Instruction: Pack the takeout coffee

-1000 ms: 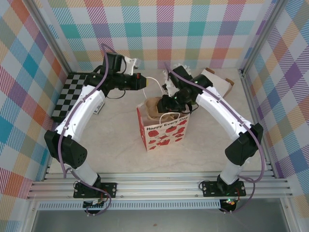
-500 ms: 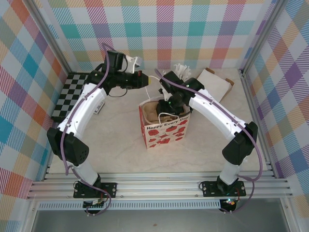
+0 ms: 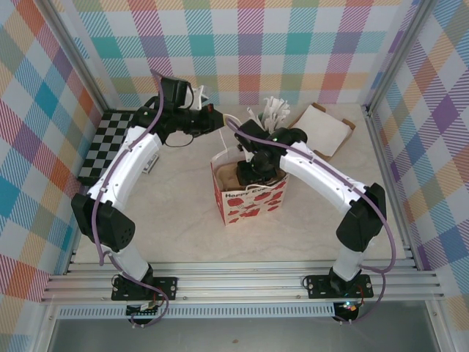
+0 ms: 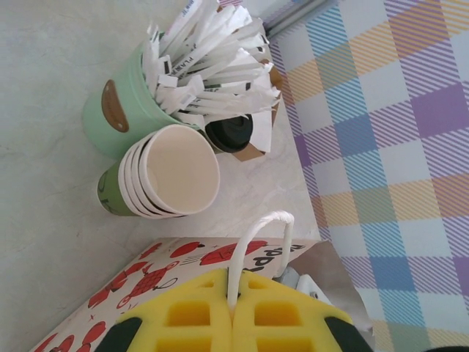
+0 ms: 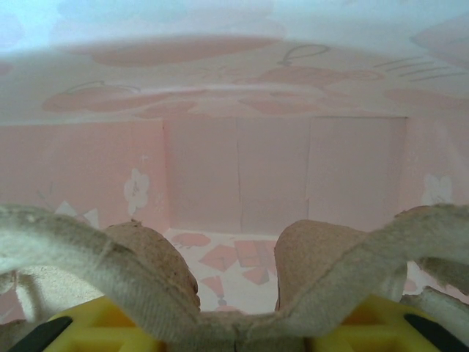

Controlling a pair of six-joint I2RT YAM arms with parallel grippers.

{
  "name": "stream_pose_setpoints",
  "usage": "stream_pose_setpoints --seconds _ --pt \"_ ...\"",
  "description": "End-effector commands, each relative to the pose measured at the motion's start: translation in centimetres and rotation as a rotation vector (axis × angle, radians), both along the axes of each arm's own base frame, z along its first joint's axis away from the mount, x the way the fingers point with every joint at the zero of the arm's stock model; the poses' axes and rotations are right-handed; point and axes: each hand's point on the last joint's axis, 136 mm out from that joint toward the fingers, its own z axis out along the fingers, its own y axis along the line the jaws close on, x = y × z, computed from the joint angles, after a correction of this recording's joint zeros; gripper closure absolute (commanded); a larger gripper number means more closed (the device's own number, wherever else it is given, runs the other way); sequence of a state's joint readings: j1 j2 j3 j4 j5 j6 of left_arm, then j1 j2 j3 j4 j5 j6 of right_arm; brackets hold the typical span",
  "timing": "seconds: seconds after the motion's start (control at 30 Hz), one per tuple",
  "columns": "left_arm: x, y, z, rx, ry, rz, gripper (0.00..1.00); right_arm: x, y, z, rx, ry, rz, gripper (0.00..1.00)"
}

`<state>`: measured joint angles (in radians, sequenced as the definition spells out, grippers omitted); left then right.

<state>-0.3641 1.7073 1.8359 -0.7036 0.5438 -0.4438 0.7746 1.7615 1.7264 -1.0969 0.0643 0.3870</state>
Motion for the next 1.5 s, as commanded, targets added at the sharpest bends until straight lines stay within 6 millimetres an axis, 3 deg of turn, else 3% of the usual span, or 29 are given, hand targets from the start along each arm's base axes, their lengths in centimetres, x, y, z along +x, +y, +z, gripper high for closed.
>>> stream_pose_setpoints --seconds 0.0,0.4,0.7,0.8,0.97,1.1,1.17,1.3,1.47 --pt "1.2 0.9 1.7 -0.026 -0.029 0.075 1.0 -0.2 0.1 0.3 0.003 -0.035 0.05 0.61" --pt "2.0 0.2 4.3 -0.131 -0.175 0.062 1.0 -1.1 0.3 -1.7 -0.03 0.063 0.06 0.61" --pt "0.3 -0.7 3.3 -0.123 -0.159 -0.053 1.0 -0.1 0.2 -2.5 -0.08 0.08 -0.003 0.61" --pt "-0.5 -0.1 3.1 -0.072 -0.166 -0.064 0.89 0.1 0.7 -2.0 -0.056 0.074 -0.009 0.61" --pt "-2.3 3.1 4.2 0.046 -0.246 -0.006 0.37 0.1 0.6 -1.9 -0.055 0.072 0.001 0.61" --pt "-6.3 4.0 6.1 0.094 -0.464 -0.043 0.0 0.0 0.7 -2.2 -0.058 0.081 0.005 0.61" --pt "-9.1 3.2 5.9 0.143 -0.55 -0.114 0.0 -0.1 0.8 -2.2 -0.052 0.086 0.006 0.61" --pt "-16.3 -1.7 4.7 0.213 -0.714 -0.411 0.01 -0.3 0.9 -2.2 -0.046 0.101 0.01 0.61" --pt "-19.6 -5.5 3.2 0.262 -0.86 -0.56 0.01 -0.5 1.1 -2.2 -0.041 0.114 0.009 0.61"
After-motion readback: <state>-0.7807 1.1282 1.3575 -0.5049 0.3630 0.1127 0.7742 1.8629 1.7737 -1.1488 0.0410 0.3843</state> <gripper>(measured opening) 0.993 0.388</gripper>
